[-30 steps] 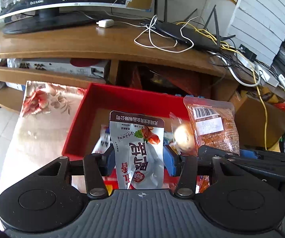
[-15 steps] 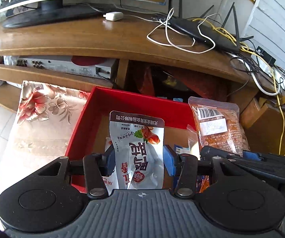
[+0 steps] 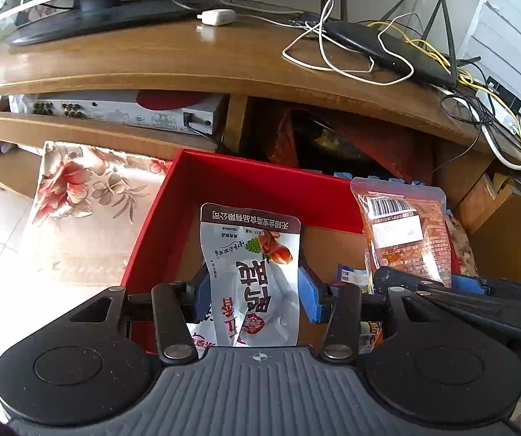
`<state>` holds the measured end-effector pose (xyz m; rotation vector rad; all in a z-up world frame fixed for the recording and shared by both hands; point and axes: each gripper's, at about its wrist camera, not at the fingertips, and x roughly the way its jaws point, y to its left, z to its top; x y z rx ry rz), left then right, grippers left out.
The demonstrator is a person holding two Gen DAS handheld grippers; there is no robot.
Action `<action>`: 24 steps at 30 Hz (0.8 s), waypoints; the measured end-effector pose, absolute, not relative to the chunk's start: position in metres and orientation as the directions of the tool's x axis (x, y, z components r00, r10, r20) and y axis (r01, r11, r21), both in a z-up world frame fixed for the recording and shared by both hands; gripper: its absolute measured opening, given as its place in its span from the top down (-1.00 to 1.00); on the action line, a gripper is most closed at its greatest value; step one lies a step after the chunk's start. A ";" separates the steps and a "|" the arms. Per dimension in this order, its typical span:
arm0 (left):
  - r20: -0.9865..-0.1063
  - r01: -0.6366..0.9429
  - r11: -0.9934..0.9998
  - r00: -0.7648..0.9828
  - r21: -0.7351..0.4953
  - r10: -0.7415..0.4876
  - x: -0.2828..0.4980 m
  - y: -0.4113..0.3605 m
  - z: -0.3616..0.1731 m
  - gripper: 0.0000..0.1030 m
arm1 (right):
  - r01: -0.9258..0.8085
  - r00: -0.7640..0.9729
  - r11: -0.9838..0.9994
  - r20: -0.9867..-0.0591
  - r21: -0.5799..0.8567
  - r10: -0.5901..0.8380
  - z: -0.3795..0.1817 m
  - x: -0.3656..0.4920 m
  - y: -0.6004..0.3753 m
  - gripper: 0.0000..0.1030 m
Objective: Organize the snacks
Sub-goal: 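Lower the pouch and bread bag into the box and open both grippers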
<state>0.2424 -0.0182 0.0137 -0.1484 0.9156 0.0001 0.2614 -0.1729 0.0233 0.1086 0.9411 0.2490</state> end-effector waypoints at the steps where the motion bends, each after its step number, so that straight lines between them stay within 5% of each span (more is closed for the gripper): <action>1: -0.791 -0.064 0.990 0.609 -0.126 -0.061 0.243 -0.018 0.013 -0.08 | -0.164 0.562 0.966 -0.787 0.199 0.257 0.022 0.262 -0.173 0.07; 24: -0.801 -0.078 0.991 0.597 -0.112 -0.044 0.244 -0.017 0.006 -0.20 | -0.158 0.552 0.970 -0.797 0.187 0.244 0.016 0.264 -0.172 0.05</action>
